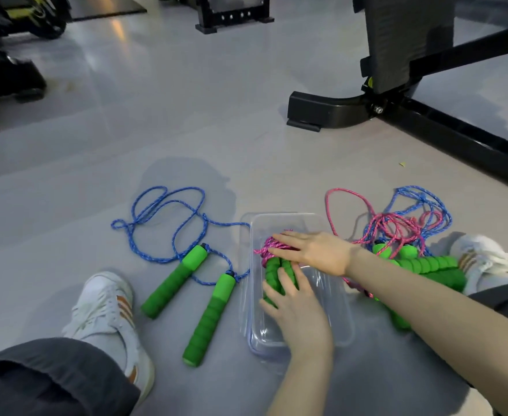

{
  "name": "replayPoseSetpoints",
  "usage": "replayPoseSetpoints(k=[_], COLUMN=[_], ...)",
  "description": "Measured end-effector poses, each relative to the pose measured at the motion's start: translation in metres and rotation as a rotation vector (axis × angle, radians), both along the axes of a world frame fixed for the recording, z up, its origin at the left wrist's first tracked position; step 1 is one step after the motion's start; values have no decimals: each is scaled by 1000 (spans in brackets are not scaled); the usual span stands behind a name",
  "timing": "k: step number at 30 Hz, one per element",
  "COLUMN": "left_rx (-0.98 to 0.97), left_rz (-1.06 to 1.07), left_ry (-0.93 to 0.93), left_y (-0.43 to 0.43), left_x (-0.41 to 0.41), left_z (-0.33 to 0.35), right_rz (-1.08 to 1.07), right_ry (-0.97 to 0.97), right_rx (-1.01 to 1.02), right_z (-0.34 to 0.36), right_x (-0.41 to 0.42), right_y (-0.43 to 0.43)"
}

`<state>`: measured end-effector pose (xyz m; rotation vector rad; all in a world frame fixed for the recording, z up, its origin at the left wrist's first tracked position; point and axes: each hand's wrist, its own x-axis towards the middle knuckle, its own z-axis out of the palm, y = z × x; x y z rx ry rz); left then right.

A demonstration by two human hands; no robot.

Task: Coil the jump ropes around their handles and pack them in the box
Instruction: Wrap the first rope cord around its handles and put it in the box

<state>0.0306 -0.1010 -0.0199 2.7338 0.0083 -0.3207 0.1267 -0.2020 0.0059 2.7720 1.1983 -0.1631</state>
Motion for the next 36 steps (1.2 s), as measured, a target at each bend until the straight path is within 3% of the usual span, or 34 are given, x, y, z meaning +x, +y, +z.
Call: replayPoseSetpoints(k=[3,6,12,17,28,31,36], left_rx=[15,102,131,155,250,270,324], left_rz=[76,24,46,66,-59,-100,-200], left_ry=[67,121,215,189,371,358,203], left_y=[0,-1,2,0,7,18,32], left_x=[-1,1,4,5,14,14,14], left_z=[8,-7,-2,2,4,4,10], right_rz=[-223,-381,-306,-301,-279,-294,-318], right_ry=[104,218,287,342,272,262,259], right_rx=[-68,115,182,82,-157,-193,-73], right_z=[3,-8,-19,-12,-6,-1,8], right_x=[-8,-20,-26,-29,-22,-20,-28], right_y=[12,25,16,20,32,40,41])
